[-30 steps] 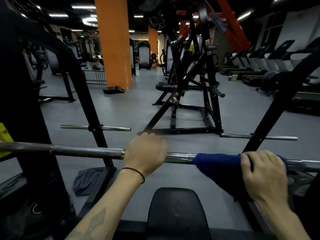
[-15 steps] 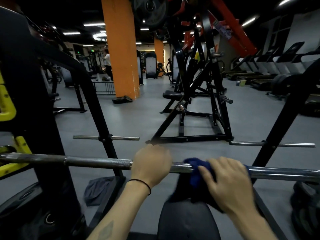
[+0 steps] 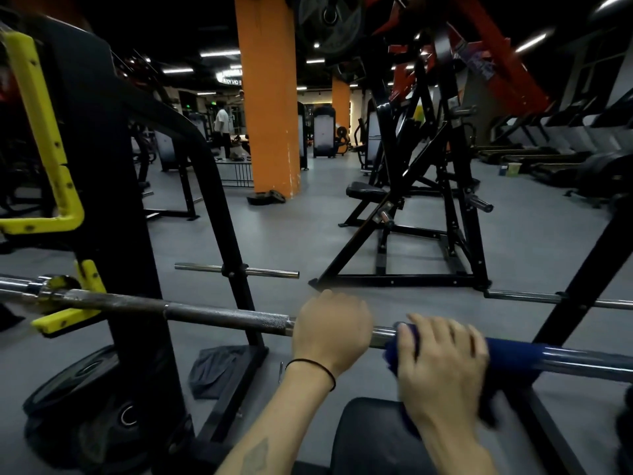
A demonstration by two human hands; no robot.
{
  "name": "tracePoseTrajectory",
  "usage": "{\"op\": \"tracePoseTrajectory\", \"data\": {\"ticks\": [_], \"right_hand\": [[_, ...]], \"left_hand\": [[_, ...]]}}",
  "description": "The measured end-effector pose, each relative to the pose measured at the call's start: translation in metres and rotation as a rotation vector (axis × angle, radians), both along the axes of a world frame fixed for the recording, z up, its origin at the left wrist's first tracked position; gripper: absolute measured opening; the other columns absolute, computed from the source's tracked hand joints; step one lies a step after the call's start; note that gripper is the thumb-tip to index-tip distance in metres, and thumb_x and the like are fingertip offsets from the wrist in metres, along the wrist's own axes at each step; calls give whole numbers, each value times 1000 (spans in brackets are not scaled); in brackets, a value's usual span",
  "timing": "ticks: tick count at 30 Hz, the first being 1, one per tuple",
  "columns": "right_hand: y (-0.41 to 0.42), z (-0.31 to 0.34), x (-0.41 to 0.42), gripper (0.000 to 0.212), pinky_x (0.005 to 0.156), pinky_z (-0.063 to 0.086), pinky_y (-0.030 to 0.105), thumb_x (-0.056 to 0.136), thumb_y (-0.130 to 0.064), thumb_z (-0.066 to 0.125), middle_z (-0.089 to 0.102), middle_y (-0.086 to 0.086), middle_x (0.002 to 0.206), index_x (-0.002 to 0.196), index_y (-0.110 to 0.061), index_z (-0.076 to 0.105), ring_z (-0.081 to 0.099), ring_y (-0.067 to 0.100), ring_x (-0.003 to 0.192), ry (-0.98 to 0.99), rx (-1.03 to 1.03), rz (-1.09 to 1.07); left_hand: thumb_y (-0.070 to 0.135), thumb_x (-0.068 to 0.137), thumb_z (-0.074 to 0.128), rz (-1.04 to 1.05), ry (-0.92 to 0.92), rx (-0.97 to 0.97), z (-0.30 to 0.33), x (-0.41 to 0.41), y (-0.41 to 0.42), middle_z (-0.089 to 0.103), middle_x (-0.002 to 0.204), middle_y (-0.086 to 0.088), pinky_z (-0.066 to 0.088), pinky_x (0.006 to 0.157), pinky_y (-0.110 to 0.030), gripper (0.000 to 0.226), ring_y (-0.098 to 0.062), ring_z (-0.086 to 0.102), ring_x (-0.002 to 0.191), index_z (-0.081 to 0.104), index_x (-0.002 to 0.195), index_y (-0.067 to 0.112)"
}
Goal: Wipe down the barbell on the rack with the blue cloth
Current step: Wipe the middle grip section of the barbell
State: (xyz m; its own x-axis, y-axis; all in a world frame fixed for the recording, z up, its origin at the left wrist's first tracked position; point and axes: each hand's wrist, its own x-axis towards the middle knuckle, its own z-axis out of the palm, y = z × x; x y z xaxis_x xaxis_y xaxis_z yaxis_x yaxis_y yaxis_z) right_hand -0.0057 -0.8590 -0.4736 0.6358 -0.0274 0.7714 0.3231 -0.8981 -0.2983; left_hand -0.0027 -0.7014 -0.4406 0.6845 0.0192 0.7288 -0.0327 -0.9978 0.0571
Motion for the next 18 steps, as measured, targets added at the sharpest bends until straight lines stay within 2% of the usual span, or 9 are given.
{"op": "tracePoseTrajectory", "data": {"ticks": [2, 5, 8, 10, 13, 16, 18], "right_hand": [[1, 1, -2, 44, 100, 37, 48, 99, -44, 42, 70, 3, 98, 108, -16, 74, 60, 31, 101, 1, -90, 79], [-37, 3, 5, 47, 91, 40, 45, 99, -51, 43, 65, 3, 90, 108, -15, 72, 59, 32, 90, -30, -199, 152], [-96, 5, 18, 49, 85, 42, 50, 99, -50, 41, 62, 9, 82, 93, -11, 71, 57, 37, 83, -52, -171, 36], [-141, 2, 26, 48, 90, 44, 56, 99, -43, 40, 63, 15, 85, 92, -7, 72, 57, 41, 85, -58, -115, -77], [-178, -7, 32, 48, 106, 37, 63, 100, -34, 39, 67, 22, 100, 104, 0, 73, 57, 45, 103, -50, -21, -192], [-151, -12, 32, 48, 116, 26, 63, 101, -31, 37, 68, 24, 109, 107, 1, 73, 52, 46, 119, -17, 145, -283], [-109, -9, 27, 46, 118, 23, 61, 101, -32, 38, 68, 22, 109, 107, -2, 72, 52, 44, 121, -12, 193, -243]], "left_hand": [[32, 92, 44, -6, 8, -1, 0, -2, 2, 56, 58, 3, 37, 54, -33, 37, -23, 51, 59, 51, 58, 20], [34, 93, 43, -36, -18, 3, -1, -5, 9, 53, 57, 5, 30, 54, -30, 35, -20, 47, 57, 38, 59, 24], [35, 95, 41, -45, -40, 16, -4, -6, 12, 50, 56, 4, 30, 54, -31, 37, -21, 46, 56, 36, 60, 25], [34, 97, 39, -33, -64, 20, -8, -8, 11, 47, 55, 5, 32, 54, -33, 39, -21, 43, 55, 38, 59, 24], [32, 100, 36, -22, -101, 24, -13, -11, 6, 37, 58, 8, 34, 58, -35, 38, -18, 34, 56, 37, 63, 24], [29, 100, 39, 18, -143, 14, -14, -8, 1, 39, 59, 6, 32, 62, -35, 39, -19, 36, 56, 41, 62, 22], [28, 99, 41, 35, -153, 6, -14, -7, -3, 42, 58, 4, 32, 62, -36, 38, -20, 38, 56, 42, 61, 22]]}}
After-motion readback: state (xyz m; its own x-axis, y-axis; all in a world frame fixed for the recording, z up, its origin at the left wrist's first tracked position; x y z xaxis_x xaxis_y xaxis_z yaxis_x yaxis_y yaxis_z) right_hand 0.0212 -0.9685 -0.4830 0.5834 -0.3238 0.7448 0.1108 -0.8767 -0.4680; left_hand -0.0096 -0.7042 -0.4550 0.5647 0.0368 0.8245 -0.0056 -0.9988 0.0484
